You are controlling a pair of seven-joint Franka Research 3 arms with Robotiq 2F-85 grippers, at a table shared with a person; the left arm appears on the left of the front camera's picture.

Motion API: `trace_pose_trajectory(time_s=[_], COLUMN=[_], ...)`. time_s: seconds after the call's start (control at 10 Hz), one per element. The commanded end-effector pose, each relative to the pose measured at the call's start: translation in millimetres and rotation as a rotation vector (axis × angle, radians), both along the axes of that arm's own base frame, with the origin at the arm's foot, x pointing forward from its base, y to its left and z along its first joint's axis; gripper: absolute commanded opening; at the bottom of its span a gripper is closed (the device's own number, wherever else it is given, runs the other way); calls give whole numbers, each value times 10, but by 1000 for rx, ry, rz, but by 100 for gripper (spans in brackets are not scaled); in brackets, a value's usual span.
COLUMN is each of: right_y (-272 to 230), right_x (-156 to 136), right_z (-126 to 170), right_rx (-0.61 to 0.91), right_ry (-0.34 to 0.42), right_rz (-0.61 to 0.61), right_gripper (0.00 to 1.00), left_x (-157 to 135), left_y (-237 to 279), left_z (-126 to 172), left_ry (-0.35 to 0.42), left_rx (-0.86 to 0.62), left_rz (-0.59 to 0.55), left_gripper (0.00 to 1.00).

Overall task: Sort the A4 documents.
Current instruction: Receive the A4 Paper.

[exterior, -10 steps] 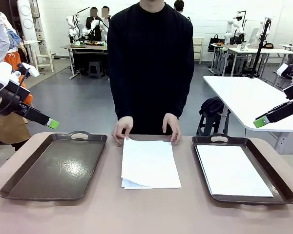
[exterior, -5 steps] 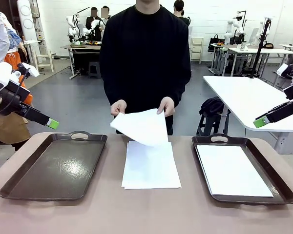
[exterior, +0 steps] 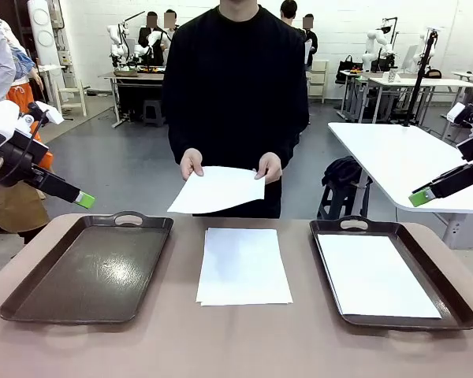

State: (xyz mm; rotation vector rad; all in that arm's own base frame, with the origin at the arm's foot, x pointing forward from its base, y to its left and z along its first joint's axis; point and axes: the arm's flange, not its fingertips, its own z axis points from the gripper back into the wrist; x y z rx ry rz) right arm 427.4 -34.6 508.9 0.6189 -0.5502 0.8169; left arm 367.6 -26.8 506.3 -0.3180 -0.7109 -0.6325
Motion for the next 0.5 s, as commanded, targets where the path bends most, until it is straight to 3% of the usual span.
trace_pose_trajectory(time_s=[0.0, 0.4], right_y=[6, 6], right_x=[-12, -12], right_z=[2, 2], right_rx=[4, 4], right_ry=[-3, -3], right_rz=[3, 3], right_gripper=[100, 100], left_x=[4, 4], left_y=[13, 13], left_z=[-4, -4], left_ry=[1, 1], left_rx=[-3, -3], left_rz=[1, 1], left_gripper=[100, 100])
